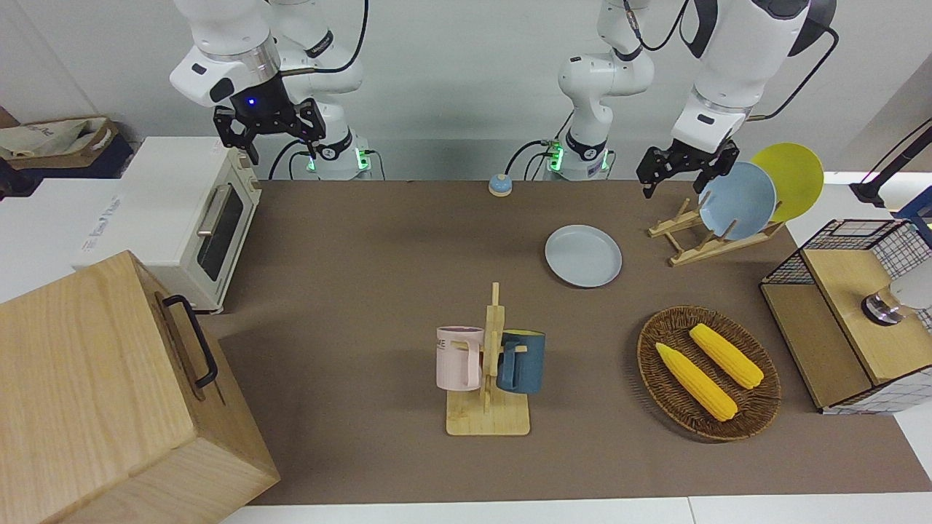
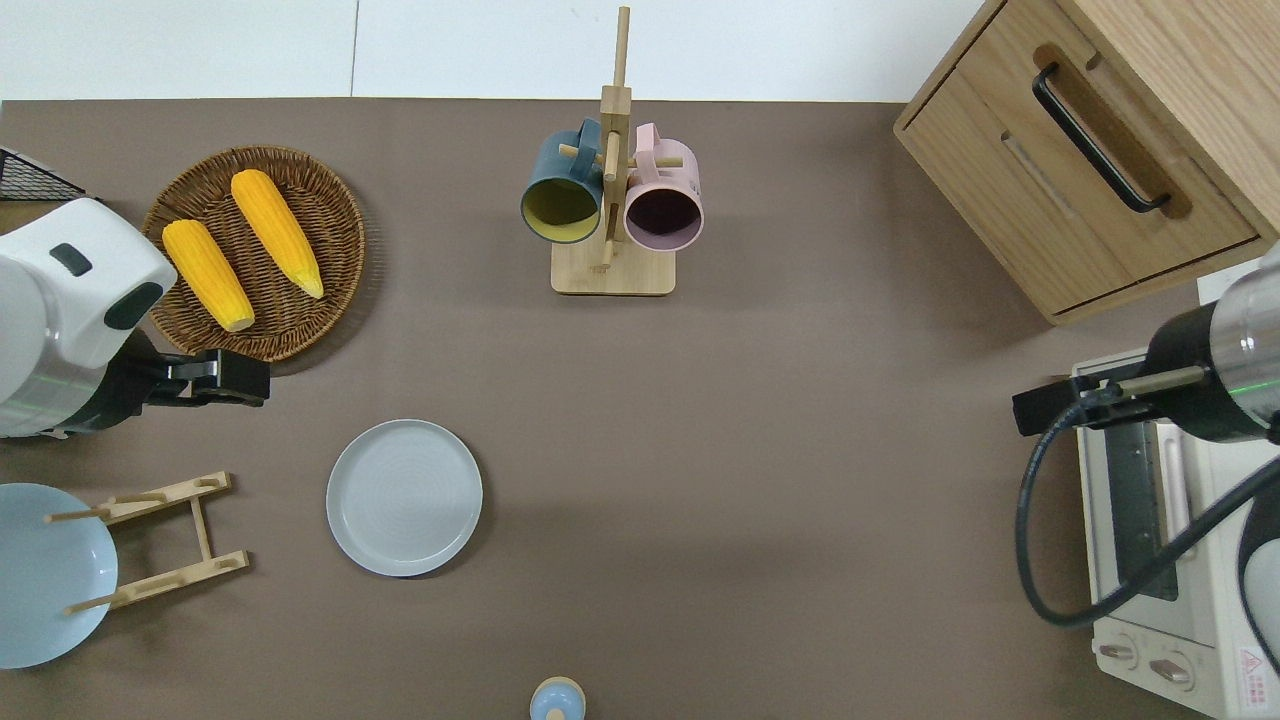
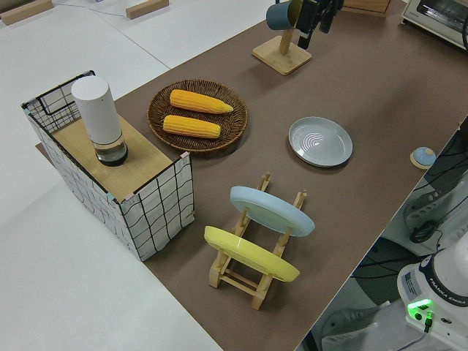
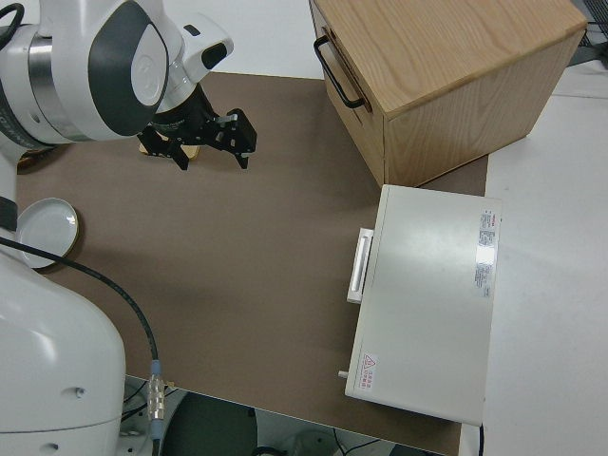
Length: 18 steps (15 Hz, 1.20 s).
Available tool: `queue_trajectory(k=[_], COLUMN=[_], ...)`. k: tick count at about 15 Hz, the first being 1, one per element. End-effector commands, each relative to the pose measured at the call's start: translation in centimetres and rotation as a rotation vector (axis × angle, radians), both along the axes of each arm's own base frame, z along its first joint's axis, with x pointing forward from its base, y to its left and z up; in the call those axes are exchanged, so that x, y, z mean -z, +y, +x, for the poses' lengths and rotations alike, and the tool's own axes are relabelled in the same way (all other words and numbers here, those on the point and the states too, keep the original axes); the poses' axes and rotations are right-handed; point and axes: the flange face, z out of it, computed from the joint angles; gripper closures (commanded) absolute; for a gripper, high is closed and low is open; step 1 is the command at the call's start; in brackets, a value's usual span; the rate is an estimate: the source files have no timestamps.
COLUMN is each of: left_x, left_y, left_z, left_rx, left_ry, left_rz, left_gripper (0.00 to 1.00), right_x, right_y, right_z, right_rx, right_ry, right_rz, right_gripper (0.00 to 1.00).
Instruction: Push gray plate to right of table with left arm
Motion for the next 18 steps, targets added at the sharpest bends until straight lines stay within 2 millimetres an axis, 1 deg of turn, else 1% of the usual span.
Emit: queue_trajectory(k=[1,10,13,14,16,18], left_x=[-0.1,-0.1,0.0,0.0,0.9,1.9], left_y=[0.5,0.7,1.2,1.1,1.3,2.4], left_z=[-0.4,-0.7,-0.9,-1.5,-3.3,-5.5], left_rx=[-0.006,-0.008,-0.018,-0.015,-0.013,-0.029], left_ry=[0.013,0.019,0.019,0.015,-0.006,-0.029], left_rz=[0.005,0.007,0.006,0.004,0.011,0.012], left_gripper=[0.00,0.00,0.00,0.00,0.00,0.00], right_x=[-0.4,-0.4,-0.4,-0.4,-0.4,-0.4], right_y=[-0.1,-0.1,-0.1,-0.1,-0.2,-0.1], right_z=[-0.3,-0.3,-0.3,-0.3,-0.3,-0.3], right_rx=[0.015,0.015,0.015,0.015,0.017,0.015], right_ry=[0.004,0.005,0.004,0.005,0.005,0.005], right_rz=[0.002,0.004,0.002,0.004,0.004,0.004], right_gripper=[0.017,0.017,0.017,0.017,0.017,0.017])
